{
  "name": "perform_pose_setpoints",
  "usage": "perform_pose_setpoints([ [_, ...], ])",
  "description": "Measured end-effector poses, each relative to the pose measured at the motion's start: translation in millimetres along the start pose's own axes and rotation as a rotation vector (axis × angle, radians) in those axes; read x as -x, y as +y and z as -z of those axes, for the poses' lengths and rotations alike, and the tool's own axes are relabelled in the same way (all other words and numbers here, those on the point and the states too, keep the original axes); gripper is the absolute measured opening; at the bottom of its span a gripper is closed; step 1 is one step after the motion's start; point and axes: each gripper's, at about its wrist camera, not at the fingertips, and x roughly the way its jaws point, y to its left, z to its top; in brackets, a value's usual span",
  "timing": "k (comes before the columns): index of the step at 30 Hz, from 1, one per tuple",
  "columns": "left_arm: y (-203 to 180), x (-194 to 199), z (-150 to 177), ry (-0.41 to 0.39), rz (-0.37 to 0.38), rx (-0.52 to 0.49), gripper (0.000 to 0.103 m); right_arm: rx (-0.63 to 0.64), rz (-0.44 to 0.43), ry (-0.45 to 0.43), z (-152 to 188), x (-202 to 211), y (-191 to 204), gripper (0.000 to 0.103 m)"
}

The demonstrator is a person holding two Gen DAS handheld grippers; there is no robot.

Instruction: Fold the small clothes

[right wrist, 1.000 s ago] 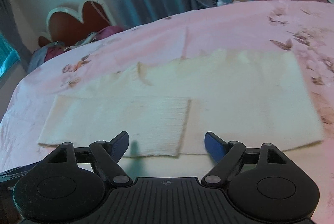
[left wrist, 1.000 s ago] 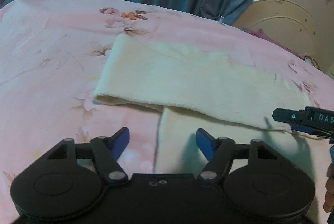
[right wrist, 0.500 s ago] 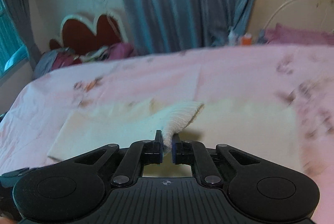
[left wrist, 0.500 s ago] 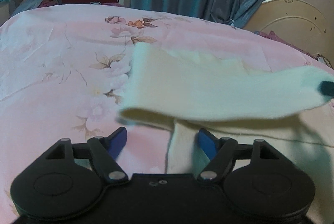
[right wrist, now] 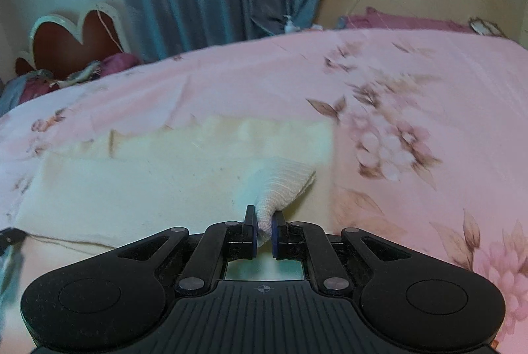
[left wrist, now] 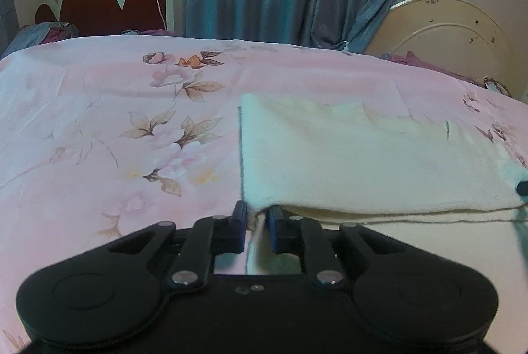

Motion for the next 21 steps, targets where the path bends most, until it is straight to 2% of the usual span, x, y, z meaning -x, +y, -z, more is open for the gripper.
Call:
perform_pose_setpoints([
  [10,6.0,-4.2,-5.7,0.054,0.032,0.029,0.012,0.000,0.023,0.004,4.4,0.4,-1.5,0.008],
  [11,8.0,-3.0,-7.3,0.063,0.036,0.039,0.017,0.003,0.029,0.001,4.6,3.1,-1.3,0.009],
  [13,13.1,0.3,-9.6,0.074,0.028,0.057,0.025,-0.001,0.046,-0.005,4.3,6.0,-5.0,0.028],
  [14,16.3,3.0,-10.3,0.074,0.024,0.068,0.028,-0.018,0.053,-0.015,3.8,9.3,-7.8,0.033],
  [15,19.9,6.5,-11.4,0.072,0.024,0.081,0.028,-0.037,0.066,-0.034,2.8,13.7,-10.8,0.047],
  [16,22.7,9.9,-12.5,0.068,0.024,0.093,0.027,-0.048,0.081,-0.060,1.3,18.9,-12.7,0.052],
  [21,21.4,24.9,-27.4,0.019,0.044,0.111,0.025,0.013,0.065,-0.111,-8.6,28.0,4.1,0.052],
])
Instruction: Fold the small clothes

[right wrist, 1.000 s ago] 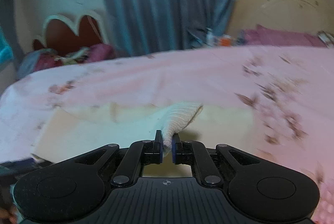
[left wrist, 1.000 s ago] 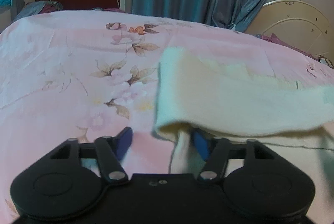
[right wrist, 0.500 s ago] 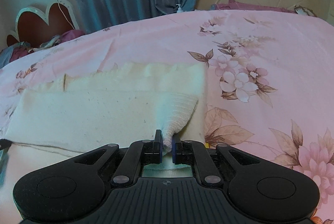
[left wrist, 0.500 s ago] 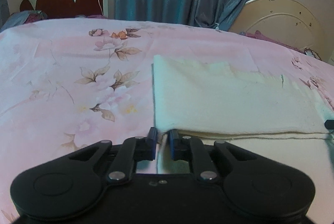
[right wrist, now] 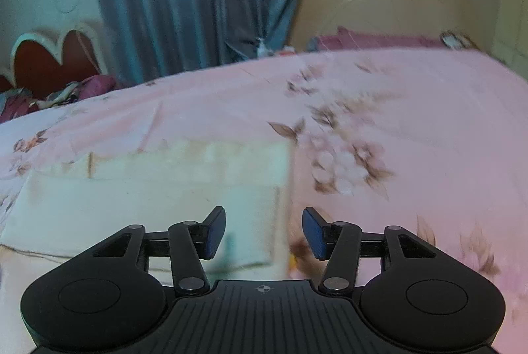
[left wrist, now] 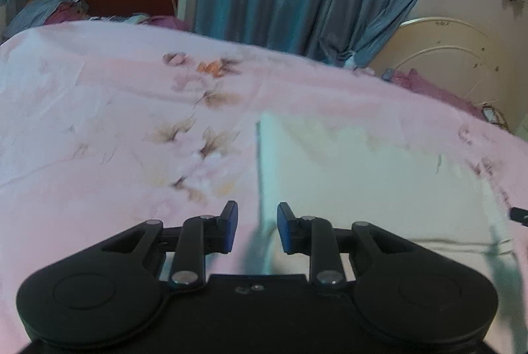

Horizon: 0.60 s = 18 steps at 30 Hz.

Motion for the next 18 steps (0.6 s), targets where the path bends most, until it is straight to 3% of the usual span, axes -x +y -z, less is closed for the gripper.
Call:
perform_pose_setpoints([
  [7,-40.4,-25.6,-20.3,-0.002,0.065,-0.045,0.025,0.018,-0.091,0.026,-7.7,-20.7,37.7,0.052],
  [18,-54.6,-74.4,-28.7,0.047,0.015,-0.071,0.025,0.046,-0.111,0.030,-15.8,-49.5,58.5,0.052],
])
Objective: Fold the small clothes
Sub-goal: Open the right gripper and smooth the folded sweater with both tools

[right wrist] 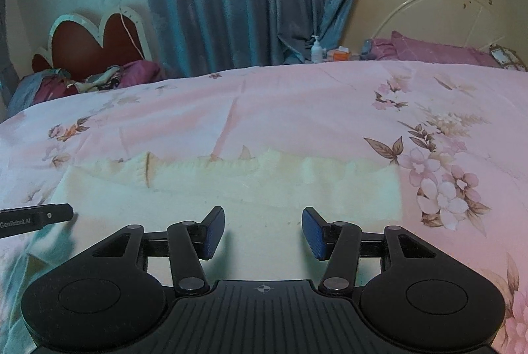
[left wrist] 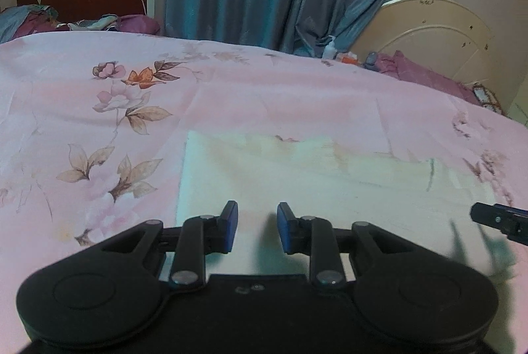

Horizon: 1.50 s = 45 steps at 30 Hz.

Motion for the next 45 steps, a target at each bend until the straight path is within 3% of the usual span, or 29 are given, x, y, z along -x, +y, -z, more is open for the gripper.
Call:
perform_pose_setpoints([
  [6,9.0,-15.4,-2.3,0.020,-0.070,-0.013,0.029,-0.031,0.039,0.040,5.2,-17.5,-18.7,0.052],
  [16,11.5,-19.3,-2.7,0.026,-0.074,-0.032,0.030,-0.005,0.135,0.041,9.1,-23.9,-37.4,0.052],
  [23,10.9,2.6,0.1,0.001,-0.060,0.007,0.027,-0.025,0.051,0.011,8.7,2.5,-24.0,0.052],
  [29,-7.4,21.3,20.9,0.014,-0.007,-0.051,0.029,0.049,0.013,0.013,21.8,16.4,0.8,0.052],
  [35,-10.7,19.9,40.1,0.018,-0.022,-0.108,0.031,0.075,0.067,0.059,44.4,10.0,-13.2,0.052],
  [45,-16.3,18.3,41.7,0.020,-0.051,-0.134,0.032,0.075,0.105,0.044,53.5,17.1,-28.2,0.052],
])
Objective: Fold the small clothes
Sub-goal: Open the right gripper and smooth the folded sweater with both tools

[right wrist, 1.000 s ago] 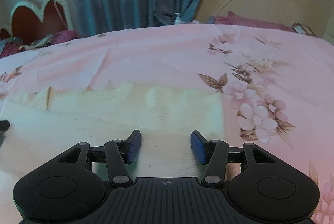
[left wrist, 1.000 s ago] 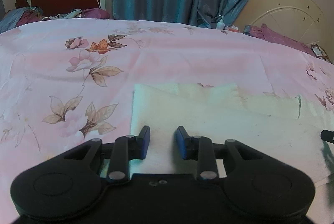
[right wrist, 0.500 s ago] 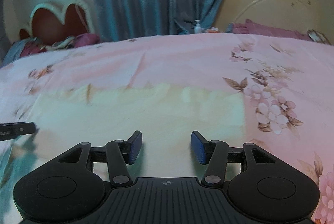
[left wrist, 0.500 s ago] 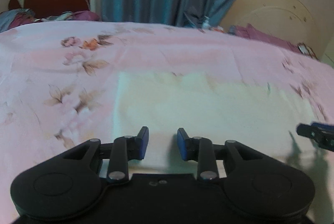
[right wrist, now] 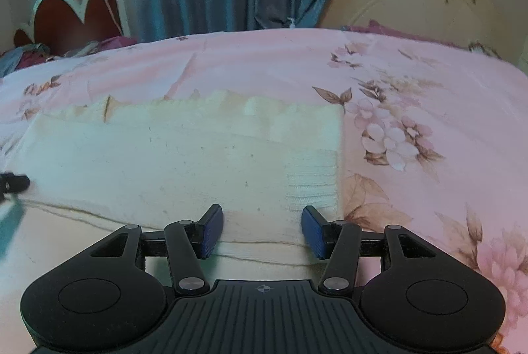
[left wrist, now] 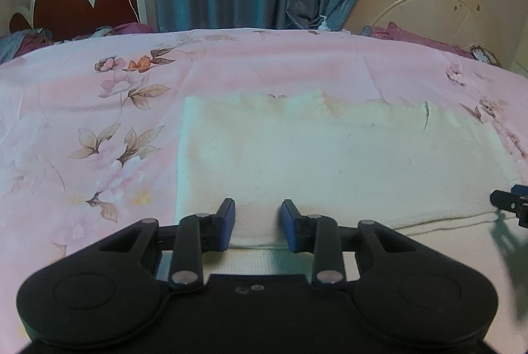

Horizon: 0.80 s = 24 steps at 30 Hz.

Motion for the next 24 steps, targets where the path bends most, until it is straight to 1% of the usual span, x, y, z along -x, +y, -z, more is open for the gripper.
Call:
perform_pose_setpoints([
  [4,-4.2,0.0,0.3,-0.001,-0.022,-0.003,0.031,0.004,0.012,0.016,-4.5,-2.8,2.8,0.055],
  [9,-14.7,1.3,-0.4,-0.001,-0.070,-0.020,0.031,0.027,0.079,0.013,-4.5,-2.5,15.7,0.057],
  [11,-16.3,2.3,-1.3,0.002,-0.083,-0.009,0.032,0.039,0.106,0.012,-4.2,-2.4,21.0,0.062],
  [12,-17.3,3.0,-1.4,0.002,-0.089,-0.005,0.033,0.049,0.130,0.008,-3.8,-3.0,22.4,0.074],
  [13,-18.4,3.7,-1.3,0.000,-0.096,-0.003,0.035,0.055,0.153,0.011,-4.1,-4.9,22.4,0.099],
  [14,-19.8,4.5,-0.7,-0.003,-0.102,-0.003,0.040,0.053,0.166,0.023,-3.9,-7.6,20.3,0.103],
  [16,-23.0,7.1,1.2,-0.012,-0.118,-0.003,0.059,0.015,0.125,0.031,-3.1,-8.8,10.8,0.103],
  [17,-24.8,8.8,2.6,-0.016,-0.127,-0.001,0.077,-0.004,0.106,0.038,-3.3,-9.7,6.2,0.103],
  [18,-26.5,10.3,3.6,-0.017,-0.133,-0.003,0.087,-0.019,0.088,0.043,-3.6,-10.8,1.8,0.103],
  [20,-30.9,14.0,6.0,-0.022,-0.143,-0.016,0.094,-0.039,0.060,0.053,-4.1,-11.4,-4.0,0.103],
  [22,-35.3,18.2,8.7,-0.023,-0.151,-0.033,0.097,-0.070,0.034,0.073,-5.5,-14.0,-9.6,0.103],
  [24,-39.1,23.5,11.0,-0.012,-0.143,-0.045,0.103,-0.121,-0.021,0.109,-8.0,-16.5,-18.5,0.103],
])
